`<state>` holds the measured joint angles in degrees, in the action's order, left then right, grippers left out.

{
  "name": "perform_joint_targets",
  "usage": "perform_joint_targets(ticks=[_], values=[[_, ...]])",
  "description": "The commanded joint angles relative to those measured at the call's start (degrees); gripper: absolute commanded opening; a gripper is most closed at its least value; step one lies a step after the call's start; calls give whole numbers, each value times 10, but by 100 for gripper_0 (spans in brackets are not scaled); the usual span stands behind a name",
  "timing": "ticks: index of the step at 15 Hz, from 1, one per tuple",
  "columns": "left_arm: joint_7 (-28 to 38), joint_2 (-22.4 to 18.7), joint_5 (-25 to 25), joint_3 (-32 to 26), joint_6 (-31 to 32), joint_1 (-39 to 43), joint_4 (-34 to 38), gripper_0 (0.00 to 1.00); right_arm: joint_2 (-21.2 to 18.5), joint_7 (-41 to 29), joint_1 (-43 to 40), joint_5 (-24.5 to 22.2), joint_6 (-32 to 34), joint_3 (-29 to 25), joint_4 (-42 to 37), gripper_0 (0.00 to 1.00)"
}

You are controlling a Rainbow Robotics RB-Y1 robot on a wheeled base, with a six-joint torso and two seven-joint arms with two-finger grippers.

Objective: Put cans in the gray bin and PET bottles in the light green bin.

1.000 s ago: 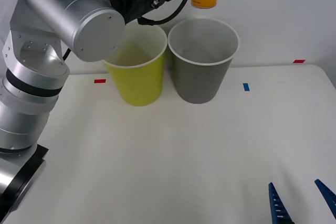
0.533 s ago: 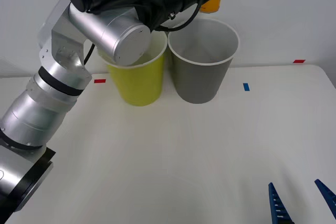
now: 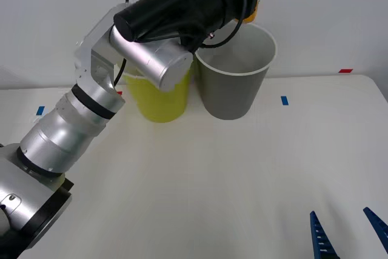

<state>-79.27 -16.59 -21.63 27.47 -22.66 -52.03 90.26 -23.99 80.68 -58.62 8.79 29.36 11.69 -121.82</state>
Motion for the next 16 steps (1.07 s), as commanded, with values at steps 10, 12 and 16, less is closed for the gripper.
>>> perform_joint_targets(ticks=[10,12,16], values=[[24,10,11,17,58,0,-53,0,0,0,0,0,0,0,0,100],[25,11,11,27,91,0,-72,0,0,0,0,0,0,0,0,100],[32,18,11,31,122,0,-94,0,0,0,0,0,0,0,0,100]])
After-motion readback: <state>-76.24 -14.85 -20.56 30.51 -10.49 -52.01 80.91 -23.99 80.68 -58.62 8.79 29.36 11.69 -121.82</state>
